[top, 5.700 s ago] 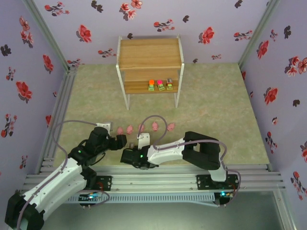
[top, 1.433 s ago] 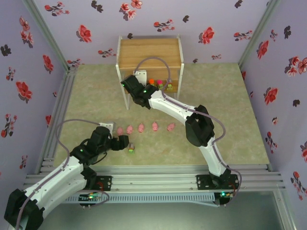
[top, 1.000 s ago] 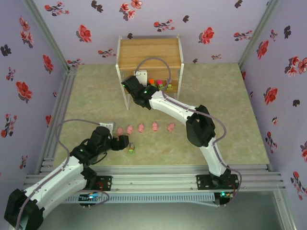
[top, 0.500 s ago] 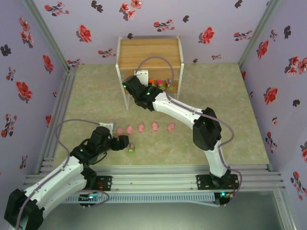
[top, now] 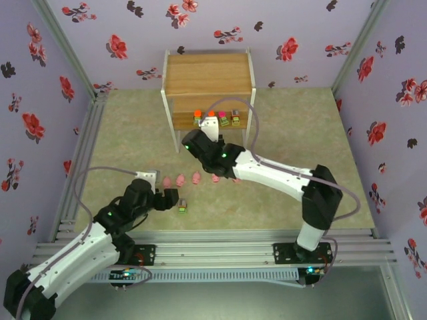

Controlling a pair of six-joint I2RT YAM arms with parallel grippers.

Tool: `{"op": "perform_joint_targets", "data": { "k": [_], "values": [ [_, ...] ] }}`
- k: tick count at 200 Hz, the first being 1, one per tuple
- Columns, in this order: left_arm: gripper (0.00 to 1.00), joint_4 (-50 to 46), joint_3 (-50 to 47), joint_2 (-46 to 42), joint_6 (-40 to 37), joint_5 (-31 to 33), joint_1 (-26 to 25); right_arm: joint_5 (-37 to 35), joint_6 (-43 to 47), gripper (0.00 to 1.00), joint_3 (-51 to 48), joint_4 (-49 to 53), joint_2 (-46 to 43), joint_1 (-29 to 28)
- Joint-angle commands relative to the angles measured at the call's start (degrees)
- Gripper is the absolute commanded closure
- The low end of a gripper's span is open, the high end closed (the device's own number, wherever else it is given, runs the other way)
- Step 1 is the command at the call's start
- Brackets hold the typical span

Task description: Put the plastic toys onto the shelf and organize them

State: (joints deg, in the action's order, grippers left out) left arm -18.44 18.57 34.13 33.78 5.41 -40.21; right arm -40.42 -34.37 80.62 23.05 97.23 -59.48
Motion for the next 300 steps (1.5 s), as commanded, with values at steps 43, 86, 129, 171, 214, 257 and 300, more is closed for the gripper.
{"op": "perform_joint_targets", "data": {
  "k": [43,86,129,171,214,257,300],
  "values": [
    [0.19,-8.8,1.6,-2.3,7.0,16.8,-10.5,-2.3,-2.7,0.70,-19.3,-0.7,-16.9,-2.3],
    [0.21,-12.0,3.2,1.4,13.8,28.2,-20.4,-4.2,-0.9,0.65,-29.6,-0.5,-25.1,-2.1],
    [0.21,-10.4,8.7,15.8,15.7,37.9,-30.4,-5.6,-0.3,0.64,-33.4,0.9,-29.5,-2.0],
    [0.21,-14.9,15.7,27.2,22.2,45.9,-39.0,-6.6,-1.1,0.64,-37.3,2.2,-33.2,-2.1],
    [0.21,-16.6,16.8,35.9,33.9,49.2,-43.3,-7.2,-1.3,0.64,-41.5,1.5,-35.7,-2.0],
    [0.22,-25.0,19.0,42.9,50.3,56.7,-49.0,-6.6,-0.8,0.63,-45.1,-0.5,-37.0,-1.7],
    [0.22,-20.9,18.2,46.5,52.6,56.1,-49.6,-6.6,-0.8,0.63,-46.0,-0.2,-38.4,-1.5]
  ]
}}
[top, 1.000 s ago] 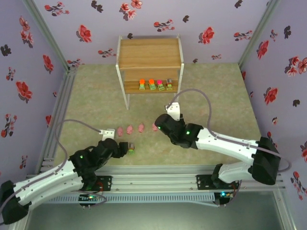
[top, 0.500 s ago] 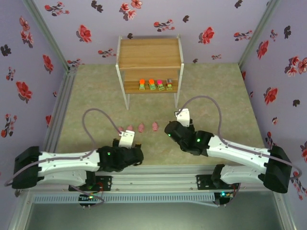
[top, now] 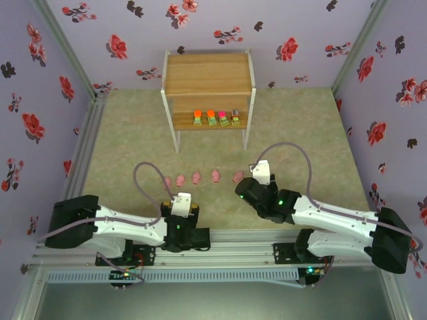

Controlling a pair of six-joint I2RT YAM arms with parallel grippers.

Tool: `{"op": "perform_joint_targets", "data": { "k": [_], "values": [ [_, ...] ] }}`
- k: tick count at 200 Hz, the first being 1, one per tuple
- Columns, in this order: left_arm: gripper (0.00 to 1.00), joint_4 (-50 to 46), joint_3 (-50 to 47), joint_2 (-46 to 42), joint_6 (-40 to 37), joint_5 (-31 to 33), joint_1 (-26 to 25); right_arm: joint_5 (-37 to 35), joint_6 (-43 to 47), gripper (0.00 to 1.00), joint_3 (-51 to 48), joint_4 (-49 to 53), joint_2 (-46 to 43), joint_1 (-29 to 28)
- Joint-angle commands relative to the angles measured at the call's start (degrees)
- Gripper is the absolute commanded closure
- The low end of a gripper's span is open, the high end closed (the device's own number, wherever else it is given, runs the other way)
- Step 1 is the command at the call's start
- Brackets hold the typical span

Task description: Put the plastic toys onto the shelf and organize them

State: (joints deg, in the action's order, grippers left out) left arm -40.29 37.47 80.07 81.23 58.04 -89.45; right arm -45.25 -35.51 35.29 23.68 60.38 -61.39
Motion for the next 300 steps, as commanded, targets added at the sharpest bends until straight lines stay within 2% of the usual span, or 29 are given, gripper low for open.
{"op": "perform_joint_targets", "data": {
  "k": [1,27,55,94,115,158,205,227,300],
  "values": [
    [0.22,1.4,-0.9,0.4,5.0,3.3,-0.4,-1.8,0.4,0.63,-0.6,-0.8,-1.6,0.4],
    [0.22,10.9,-7.1,-3.5,3.6,1.5,-0.3,-1.8,0.4,0.63,-1.1,-0.9,-2.3,0.5],
    [0.22,12.7,-9.4,-5.2,2.8,1.0,-0.2,-1.4,0.4,0.63,-1.2,-1.3,-2.3,0.7],
    [0.23,22.4,-12.9,-5.4,-4.3,-2.1,1.1,-1.2,0.3,0.63,-1.1,-1.7,-1.7,0.7],
    [0.23,23.9,-13.7,-5.1,-5.4,-3.1,1.7,-1.2,0.3,0.63,-1.1,-1.5,-1.8,0.7],
    [0.23,29.2,-16.2,-4.5,-8.7,-5.7,4.6,-1.2,0.2,0.63,-1.2,-1.6,-1.8,0.8],
    [0.26,33.1,-16.4,-0.8,-12.7,-7.1,6.6,-1.2,0.0,0.63,-1.3,-1.6,-1.8,1.0],
    [0.30,35.1,-15.9,1.7,-14.2,-7.7,7.0,-1.1,-0.1,0.63,-1.4,-1.5,-1.7,1.0],
    [0.37,40.5,-15.7,8.2,-13.7,-9.5,8.5,-1.2,-0.1,0.63,-1.6,-1.0,-2.6,1.2]
  ]
}}
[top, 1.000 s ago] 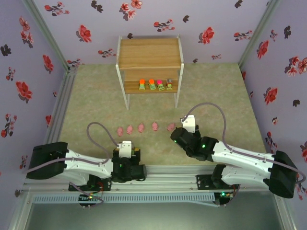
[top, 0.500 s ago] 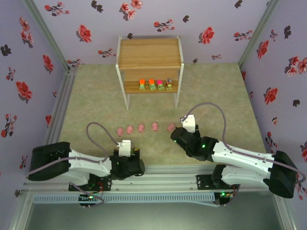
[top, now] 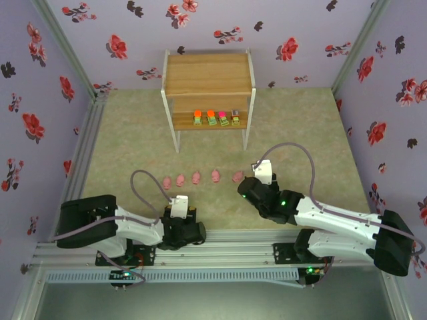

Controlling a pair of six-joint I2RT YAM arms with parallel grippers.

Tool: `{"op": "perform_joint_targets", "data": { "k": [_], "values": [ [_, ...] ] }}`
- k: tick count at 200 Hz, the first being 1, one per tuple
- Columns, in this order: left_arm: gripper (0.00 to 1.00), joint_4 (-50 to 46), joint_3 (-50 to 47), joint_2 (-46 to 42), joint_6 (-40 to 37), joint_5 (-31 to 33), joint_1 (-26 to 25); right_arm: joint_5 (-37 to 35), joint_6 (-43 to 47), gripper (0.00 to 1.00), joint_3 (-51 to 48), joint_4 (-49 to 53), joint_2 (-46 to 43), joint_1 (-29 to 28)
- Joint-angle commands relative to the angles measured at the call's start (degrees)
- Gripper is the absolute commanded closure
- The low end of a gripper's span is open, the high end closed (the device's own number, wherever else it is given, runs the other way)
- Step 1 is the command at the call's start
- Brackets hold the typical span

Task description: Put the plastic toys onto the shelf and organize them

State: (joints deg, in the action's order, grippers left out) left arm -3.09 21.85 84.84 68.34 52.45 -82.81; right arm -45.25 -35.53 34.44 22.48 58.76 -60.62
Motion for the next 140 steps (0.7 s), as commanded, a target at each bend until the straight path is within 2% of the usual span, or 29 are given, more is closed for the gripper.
{"op": "perform_joint_targets", "data": {
  "k": [1,60,85,111,140],
  "values": [
    [0.37,3.4,-0.1,3.4,-0.8,-4.0,1.8,-1.2,-0.1,0.63,-0.8,0.2,-1.0,0.4],
    [0.49,3.1,-1.3,2.1,1.2,-3.9,1.9,-1.3,0.0,0.63,-0.9,0.3,-1.5,0.9],
    [0.57,2.6,-1.7,0.9,1.2,-3.8,1.9,-1.2,0.0,0.63,-0.9,0.2,-1.4,1.0],
    [0.67,-0.1,-0.5,-0.8,0.1,-3.7,1.9,-1.2,0.1,0.63,-0.9,0.1,-1.4,1.2],
    [0.72,-4.6,1.7,-4.6,-1.5,-3.2,1.9,-1.1,0.5,0.63,-0.9,0.1,-1.6,1.6]
  ]
}}
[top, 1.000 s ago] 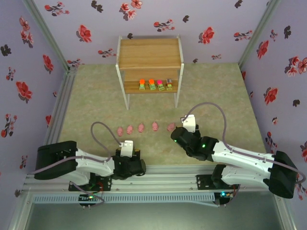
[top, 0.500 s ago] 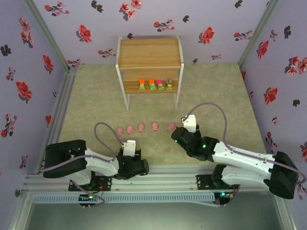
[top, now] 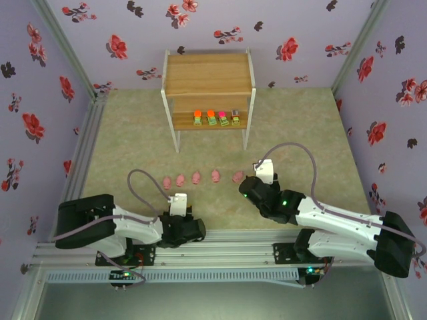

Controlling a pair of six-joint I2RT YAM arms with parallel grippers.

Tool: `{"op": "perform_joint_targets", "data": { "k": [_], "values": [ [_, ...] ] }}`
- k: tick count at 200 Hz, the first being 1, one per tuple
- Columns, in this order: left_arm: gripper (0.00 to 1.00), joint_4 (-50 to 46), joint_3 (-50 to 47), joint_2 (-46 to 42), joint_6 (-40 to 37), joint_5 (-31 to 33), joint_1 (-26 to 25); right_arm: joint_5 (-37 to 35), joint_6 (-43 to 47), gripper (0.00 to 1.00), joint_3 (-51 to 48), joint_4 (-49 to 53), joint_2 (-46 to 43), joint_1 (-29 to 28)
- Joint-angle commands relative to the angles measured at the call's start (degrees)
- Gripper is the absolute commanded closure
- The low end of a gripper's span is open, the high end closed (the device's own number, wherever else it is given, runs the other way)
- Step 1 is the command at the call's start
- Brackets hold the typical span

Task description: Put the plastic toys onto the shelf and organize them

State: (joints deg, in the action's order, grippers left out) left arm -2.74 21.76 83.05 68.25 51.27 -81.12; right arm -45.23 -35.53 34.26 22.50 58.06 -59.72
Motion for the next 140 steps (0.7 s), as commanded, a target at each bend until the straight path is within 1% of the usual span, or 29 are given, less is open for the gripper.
{"op": "perform_joint_targets", "data": {
  "k": [1,44,70,87,110,140],
  "values": [
    [0.72,-5.1,1.9,-3.0,-1.5,-2.0,0.2,-1.1,0.5,0.63,-0.7,0.0,-0.9,0.7],
    [0.74,-14.2,6.6,-9.9,-4.2,-1.2,0.5,0.3,2.4,0.63,1.0,0.0,-0.9,2.0],
    [0.74,-18.6,10.3,-13.0,-6.3,-2.3,2.1,1.0,4.1,0.63,2.1,-0.1,-0.7,3.2],
    [0.74,-20.3,12.6,-14.5,-8.5,-4.7,4.1,1.9,4.8,0.63,2.2,-0.3,-0.4,4.5],
    [0.73,-22.2,16.4,-15.1,-12.1,-10.7,8.6,3.1,5.5,0.63,2.1,-0.5,-0.7,6.4],
    [0.74,-25.2,22.1,-14.6,-16.2,-14.8,13.0,3.8,7.2,0.63,2.2,-0.6,-2.0,8.1]
  ]
}}
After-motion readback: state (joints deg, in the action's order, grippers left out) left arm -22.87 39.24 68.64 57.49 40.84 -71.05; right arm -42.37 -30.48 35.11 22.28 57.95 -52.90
